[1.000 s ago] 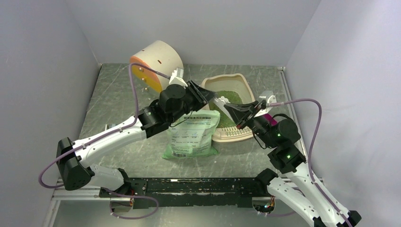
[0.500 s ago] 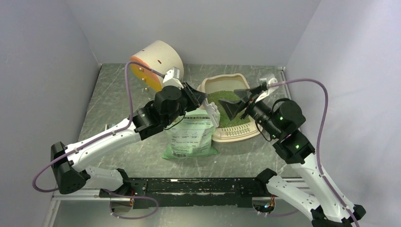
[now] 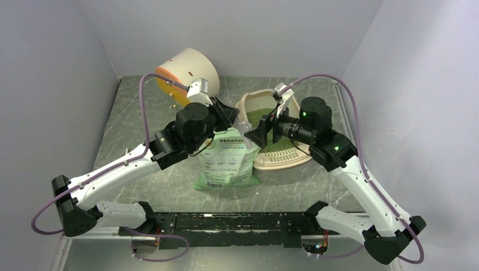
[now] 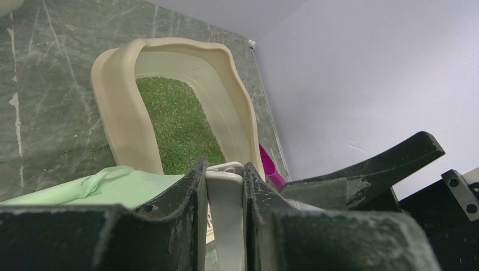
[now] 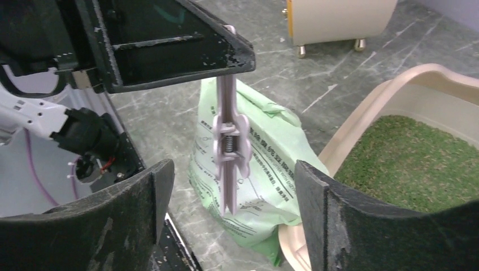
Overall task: Fill the litter box with clean litter
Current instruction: Pick up the clamp at the center of the board.
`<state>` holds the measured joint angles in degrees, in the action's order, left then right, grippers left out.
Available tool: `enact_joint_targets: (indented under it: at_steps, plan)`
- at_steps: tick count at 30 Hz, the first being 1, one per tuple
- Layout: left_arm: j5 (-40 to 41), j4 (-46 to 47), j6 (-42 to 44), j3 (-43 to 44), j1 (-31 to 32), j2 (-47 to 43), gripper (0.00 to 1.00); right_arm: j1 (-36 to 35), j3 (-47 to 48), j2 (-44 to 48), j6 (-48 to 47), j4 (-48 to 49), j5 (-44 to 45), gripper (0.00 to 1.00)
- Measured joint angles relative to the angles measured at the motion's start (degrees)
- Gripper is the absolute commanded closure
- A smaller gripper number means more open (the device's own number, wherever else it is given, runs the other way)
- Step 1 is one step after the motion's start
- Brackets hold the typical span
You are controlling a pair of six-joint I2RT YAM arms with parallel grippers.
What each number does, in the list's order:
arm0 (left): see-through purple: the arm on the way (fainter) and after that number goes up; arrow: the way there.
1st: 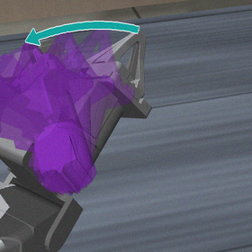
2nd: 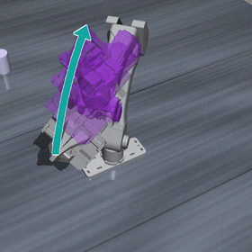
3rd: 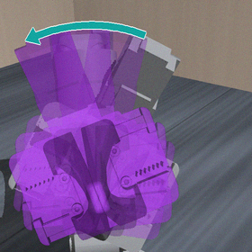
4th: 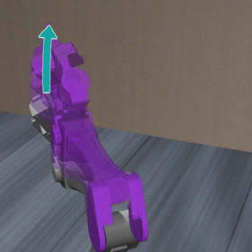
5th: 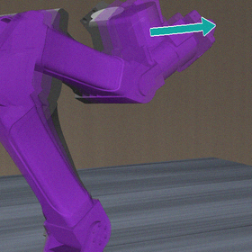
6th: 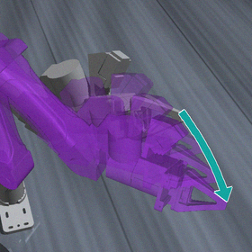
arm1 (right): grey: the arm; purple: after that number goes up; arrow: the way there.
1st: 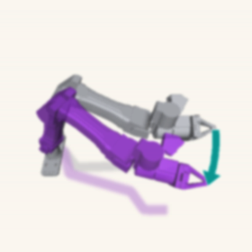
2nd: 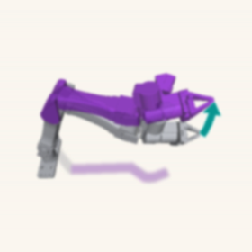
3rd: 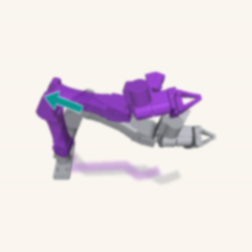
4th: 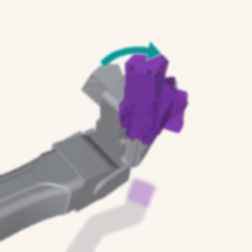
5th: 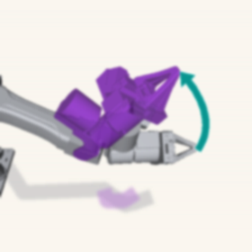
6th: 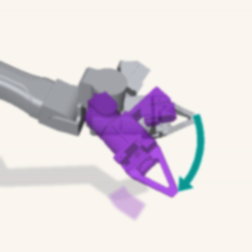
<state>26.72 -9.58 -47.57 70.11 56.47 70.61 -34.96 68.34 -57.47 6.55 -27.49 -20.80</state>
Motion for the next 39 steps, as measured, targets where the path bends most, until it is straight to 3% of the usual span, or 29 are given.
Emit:
enact_joint_targets:
  at_steps: [3, 14, 18, 20, 21, 23, 24, 28, 31, 35, 39]
  plan:
    - [0.0, 0.0, 0.2, 0.0, 0.0, 0.0, 0.95, 0.0, 0.0, -0.1, -0.1, 0.2, -1.8, 0.32]
    - [-0.4, 0.2, 0.2, -0.1, 0.0, 0.0, 0.95, 0.0, -0.5, -1.5, 0.3, 3.1, -4.4, 0.43]
    - [-0.7, 0.3, 0.2, -0.2, 0.0, 0.0, 0.95, 0.0, -0.5, -2.3, 0.4, 3.8, -5.2, 0.57]
    - [-0.9, 0.3, 0.2, -0.2, 0.0, 0.0, 0.95, 0.0, -0.5, -2.7, 0.4, 3.9, -5.6, 0.93]
    - [-0.9, 0.3, 0.2, -0.2, 0.0, 0.0, 0.95, 0.0, -0.5, -2.9, 0.0, 3.9, -5.5, 1.00]
    - [-0.7, 0.2, 0.4, -0.4, 0.0, -0.2, 0.94, 0.2, -0.5, -3.0, 0.0, 3.9, -5.3, 1.00]
    - [-0.6, 0.3, 0.3, -0.5, 0.0, -0.3, 0.87, 0.2, -0.5, -3.0, 0.0, 4.0, -5.1, 1.00]
    - [-0.4, 0.3, 0.2, -0.7, 0.0, -0.5, 0.28, 0.2, -1.0, -2.8, -0.2, 4.6, -5.2, 1.00]
    - [-0.4, 0.3, 0.6, -0.9, 0.0, -0.8, 0.05, 0.2, -1.1, -2.8, -0.4, 4.8, -5.0, 1.00]
    - [-0.5, -0.9, 5.4, -0.8, 0.0, -1.4, 0.03, 0.1, -2.4, -2.3, -1.9, 5.4, -0.5, 1.00]
    - [-4.0, -2.3, 18.5, -2.0, -1.3, -3.5, 0.02, 0.4, -6.0, -0.6, -5.1, 7.0, 7.1, 1.00]
